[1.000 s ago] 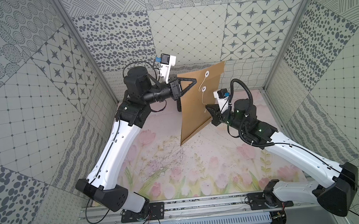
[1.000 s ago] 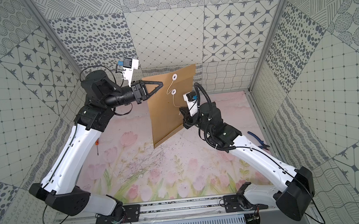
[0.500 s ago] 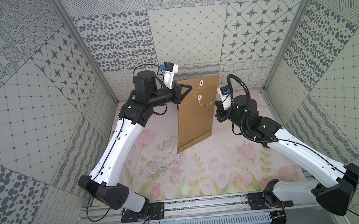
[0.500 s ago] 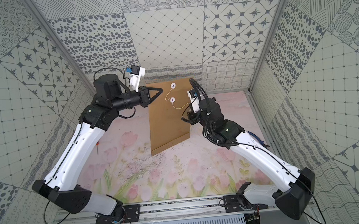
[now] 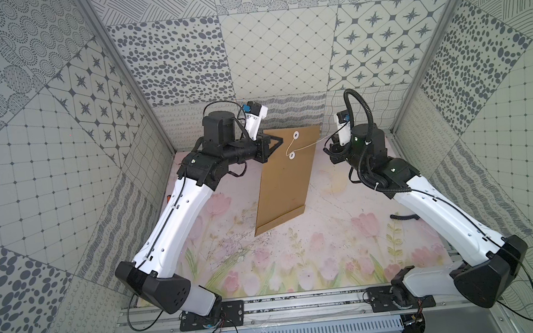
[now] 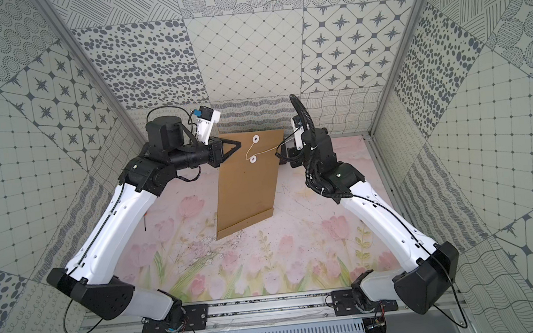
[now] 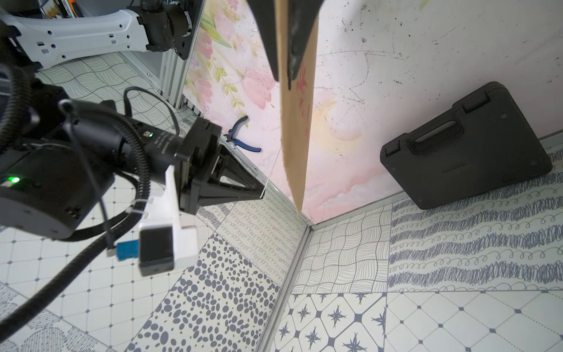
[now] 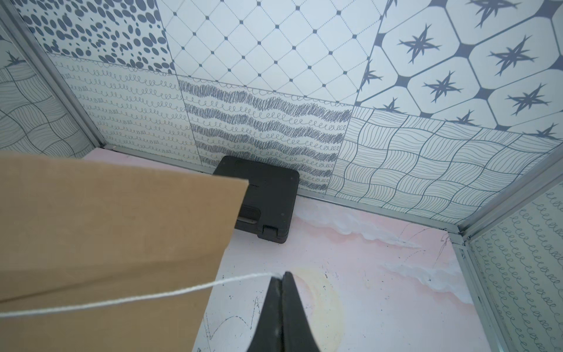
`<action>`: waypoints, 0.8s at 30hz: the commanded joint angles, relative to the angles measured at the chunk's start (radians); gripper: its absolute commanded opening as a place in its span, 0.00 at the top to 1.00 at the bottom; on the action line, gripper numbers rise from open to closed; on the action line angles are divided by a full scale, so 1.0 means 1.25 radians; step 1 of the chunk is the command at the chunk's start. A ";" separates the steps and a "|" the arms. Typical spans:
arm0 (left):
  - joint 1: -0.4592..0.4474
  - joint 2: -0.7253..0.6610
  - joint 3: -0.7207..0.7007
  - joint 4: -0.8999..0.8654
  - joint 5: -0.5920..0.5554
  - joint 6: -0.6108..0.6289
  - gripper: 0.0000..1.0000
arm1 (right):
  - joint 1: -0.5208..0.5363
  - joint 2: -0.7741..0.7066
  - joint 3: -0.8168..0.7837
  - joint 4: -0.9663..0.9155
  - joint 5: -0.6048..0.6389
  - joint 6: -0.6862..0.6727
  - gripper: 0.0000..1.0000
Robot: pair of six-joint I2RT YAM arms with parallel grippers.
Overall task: Close the mouth of the file bag
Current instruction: Adjust the file bag.
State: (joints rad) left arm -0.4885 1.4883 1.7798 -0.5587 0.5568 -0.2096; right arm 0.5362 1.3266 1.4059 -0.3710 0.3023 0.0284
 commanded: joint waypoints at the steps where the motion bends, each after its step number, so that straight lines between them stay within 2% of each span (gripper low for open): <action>1: 0.002 -0.018 -0.025 0.003 -0.051 0.026 1.00 | 0.003 -0.012 0.030 -0.005 -0.022 0.028 1.00; 14: 0.023 -0.012 -0.039 0.121 -0.057 -0.072 1.00 | 0.104 -0.102 -0.013 -0.051 -0.107 0.141 1.00; 24: 0.043 0.001 -0.055 0.244 -0.025 -0.170 1.00 | 0.178 -0.148 -0.046 0.015 -0.247 0.256 1.00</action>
State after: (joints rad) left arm -0.4442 1.4837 1.7191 -0.4244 0.4911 -0.3336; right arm 0.7349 1.1706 1.3636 -0.4248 0.0711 0.2806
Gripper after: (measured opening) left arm 0.047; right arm 0.046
